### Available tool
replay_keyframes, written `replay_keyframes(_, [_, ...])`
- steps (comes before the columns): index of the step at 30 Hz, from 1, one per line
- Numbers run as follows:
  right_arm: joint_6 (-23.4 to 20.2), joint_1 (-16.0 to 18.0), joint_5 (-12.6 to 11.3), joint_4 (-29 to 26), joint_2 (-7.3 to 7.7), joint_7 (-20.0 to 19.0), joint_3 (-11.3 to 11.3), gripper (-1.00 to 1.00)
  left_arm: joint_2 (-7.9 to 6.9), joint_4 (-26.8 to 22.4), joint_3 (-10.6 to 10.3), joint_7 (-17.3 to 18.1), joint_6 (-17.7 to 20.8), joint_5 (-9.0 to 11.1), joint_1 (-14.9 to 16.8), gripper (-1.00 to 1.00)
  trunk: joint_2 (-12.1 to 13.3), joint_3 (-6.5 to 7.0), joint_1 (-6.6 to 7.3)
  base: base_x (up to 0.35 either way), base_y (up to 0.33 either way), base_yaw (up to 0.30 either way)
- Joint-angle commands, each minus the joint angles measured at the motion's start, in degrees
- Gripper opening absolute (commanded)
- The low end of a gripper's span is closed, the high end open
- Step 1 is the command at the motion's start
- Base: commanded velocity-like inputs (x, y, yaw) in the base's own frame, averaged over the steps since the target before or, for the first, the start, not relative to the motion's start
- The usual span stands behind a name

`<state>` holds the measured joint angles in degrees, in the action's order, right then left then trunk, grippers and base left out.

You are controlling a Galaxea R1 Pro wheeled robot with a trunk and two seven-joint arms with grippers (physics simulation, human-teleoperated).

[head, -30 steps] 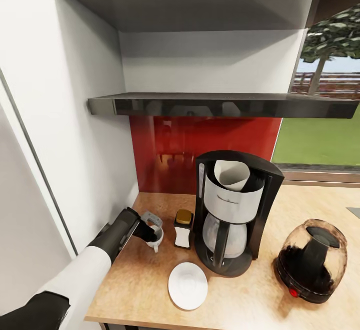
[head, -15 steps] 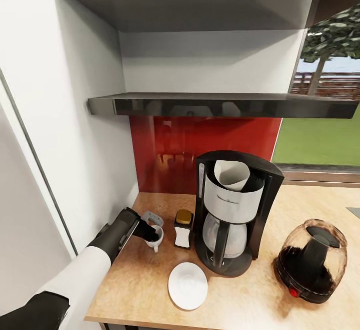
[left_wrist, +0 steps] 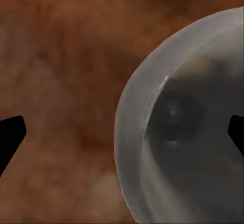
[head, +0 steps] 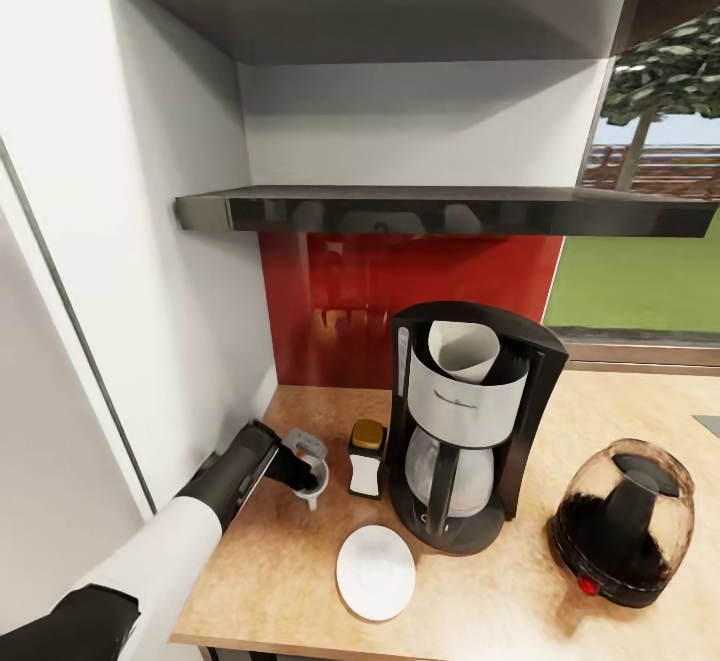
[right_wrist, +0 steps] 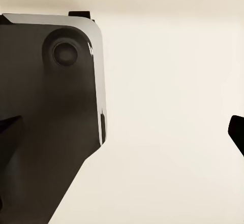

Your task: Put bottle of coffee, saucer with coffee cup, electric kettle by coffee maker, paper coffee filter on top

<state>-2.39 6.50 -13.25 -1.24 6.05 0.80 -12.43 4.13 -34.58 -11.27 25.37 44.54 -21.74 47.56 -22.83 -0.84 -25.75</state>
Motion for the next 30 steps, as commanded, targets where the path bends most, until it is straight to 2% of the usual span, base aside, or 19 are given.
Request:
replay_keyframes(1, [-0.25, 0.00, -0.55, -0.12, 0.01, 0.08, -0.49, 1.00, 0.00, 0.00, -0.01, 0.47, 0.12, -0.60, 0.02, 1.00, -0.09, -0.09, -0.03, 0.000, 0.000, 0.000])
replay_keyframes(6, [-0.25, 0.00, -0.55, -0.12, 0.01, 0.08, -0.49, 1.00, 0.01, 0.17, -0.05, 0.47, 0.11, -0.58, 0.00, 1.00, -0.09, -0.09, -0.03, 0.000, 0.000, 0.000])
replay_keyframes(7, [-0.25, 0.00, -0.55, -0.13, 0.01, 0.08, -0.49, 1.00, 0.01, 0.19, -0.06, 0.47, 0.11, -0.58, 0.00, -1.00, -0.09, -0.09, -0.03, 0.000, 0.000, 0.000])
replay_keyframes(30, [-0.25, 0.00, -0.55, -0.08, 0.01, 0.08, -0.49, 1.00, -0.08, 0.04, 0.02, 0.47, 0.11, -0.49, -0.01, -1.00, -0.09, -0.09, -0.03, 0.000, 0.000, 0.000])
